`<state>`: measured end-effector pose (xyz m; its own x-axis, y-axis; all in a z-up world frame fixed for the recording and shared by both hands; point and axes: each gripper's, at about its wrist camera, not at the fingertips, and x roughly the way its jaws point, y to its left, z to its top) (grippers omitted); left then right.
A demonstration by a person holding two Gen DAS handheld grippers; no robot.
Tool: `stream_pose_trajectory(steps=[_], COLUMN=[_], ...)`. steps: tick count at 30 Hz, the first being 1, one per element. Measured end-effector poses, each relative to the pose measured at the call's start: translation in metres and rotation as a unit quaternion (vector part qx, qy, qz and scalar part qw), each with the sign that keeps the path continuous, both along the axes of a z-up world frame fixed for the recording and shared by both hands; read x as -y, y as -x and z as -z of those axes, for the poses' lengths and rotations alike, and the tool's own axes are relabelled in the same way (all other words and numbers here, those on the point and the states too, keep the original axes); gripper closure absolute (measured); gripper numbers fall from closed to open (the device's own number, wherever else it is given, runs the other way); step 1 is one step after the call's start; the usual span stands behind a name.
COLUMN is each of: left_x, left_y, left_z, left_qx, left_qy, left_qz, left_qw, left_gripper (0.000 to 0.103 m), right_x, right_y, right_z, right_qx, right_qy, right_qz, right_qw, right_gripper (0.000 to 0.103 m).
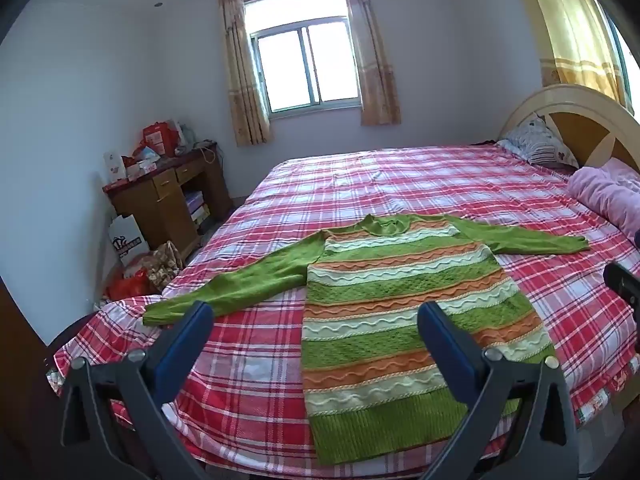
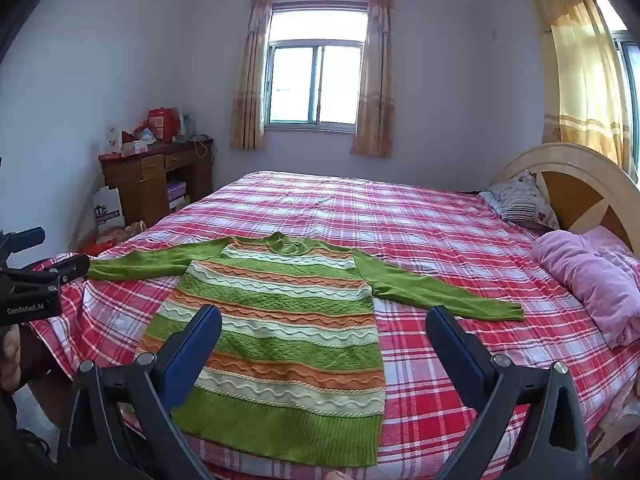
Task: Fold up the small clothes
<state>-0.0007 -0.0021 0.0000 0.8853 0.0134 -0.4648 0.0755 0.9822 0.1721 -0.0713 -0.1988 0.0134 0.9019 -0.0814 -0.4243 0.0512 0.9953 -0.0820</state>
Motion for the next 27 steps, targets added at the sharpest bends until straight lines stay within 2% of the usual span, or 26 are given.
stream_pose_trajectory(steps=[2, 4, 27], left_x=[0.004, -0.003, -0.011], left_y=[0.005, 0.001, -0.004], left_z=[-0.001, -0.003, -0.001], left_qx=[0.011, 0.002, 0.001], left_qy=[0.006, 0.020, 0.019], left_qz=[0.001, 0.000, -0.011], left_qw=[0.9999, 0.9998, 0.9997], left_gripper=[0.000, 0.000, 0.000], right_x=[0.001, 0.001, 0.000], right_y=[0.000, 0.000, -0.002], right_z=[0.000, 0.000, 0.006], right_qx=[0.000, 0.000, -0.001], right_qy=[0.000, 0.000, -0.007], right_qz=[0.001, 0.000, -0.002], right_qw=[1.000, 1.000, 1.000], right_gripper=[0.001, 0.001, 0.001])
